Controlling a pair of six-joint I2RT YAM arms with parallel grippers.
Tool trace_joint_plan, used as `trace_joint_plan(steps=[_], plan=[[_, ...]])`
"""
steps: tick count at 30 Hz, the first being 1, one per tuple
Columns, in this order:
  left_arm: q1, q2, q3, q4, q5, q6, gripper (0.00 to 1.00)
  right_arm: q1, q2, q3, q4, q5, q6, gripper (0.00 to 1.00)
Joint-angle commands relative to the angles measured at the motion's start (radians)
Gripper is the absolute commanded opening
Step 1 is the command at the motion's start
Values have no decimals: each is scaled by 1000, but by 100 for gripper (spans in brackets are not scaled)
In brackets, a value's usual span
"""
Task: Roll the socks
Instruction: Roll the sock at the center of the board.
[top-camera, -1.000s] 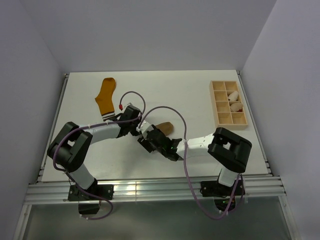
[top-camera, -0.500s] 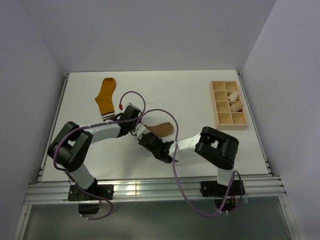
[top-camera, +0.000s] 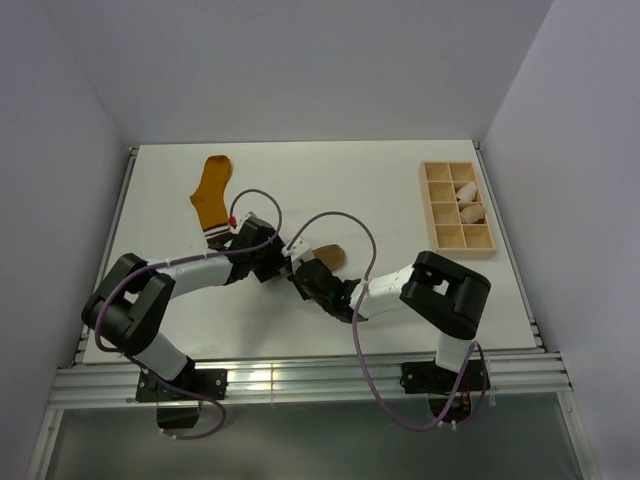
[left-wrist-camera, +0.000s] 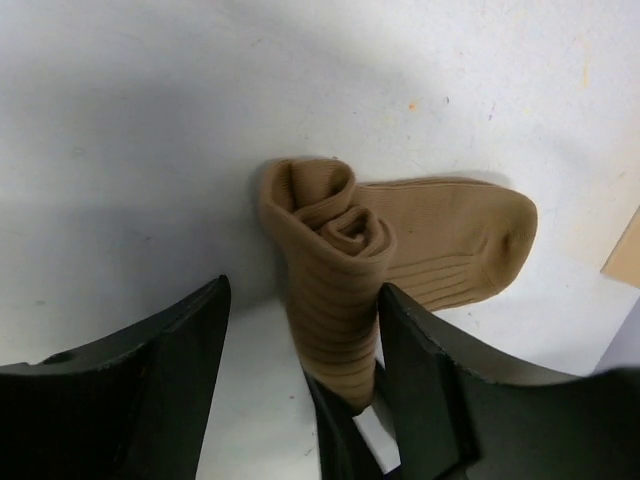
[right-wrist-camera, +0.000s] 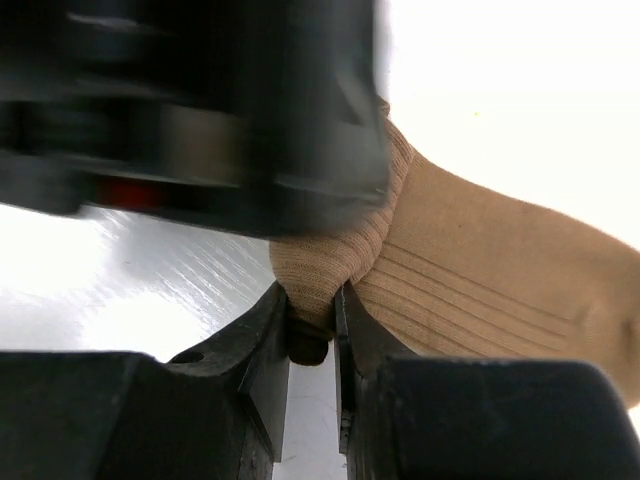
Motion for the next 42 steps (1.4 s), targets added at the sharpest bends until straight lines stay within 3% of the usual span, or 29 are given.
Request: trace_joint_plan(steps=[1,8,12,19,32,42], plan=[[21,-56,-45,8,5,-36,67,-57,-35,-89,5,-199,164,0],[47,-143,-140,131,7,-71,78,-182,-36,-149,87,-429,271,0],[50,-145,-156,186,13,-53,78,-276,-19,-175,166,-628,349,0],[50,-149,-222,321,53,-69,77,-376,14,-221,283,-814,483,0],[50,-41,-209,430,125,-45,73,-491,192,-278,611,-1032,774,0],[49,59,-214,510,138,-40,71,-510,238,-261,607,-1061,802,0]])
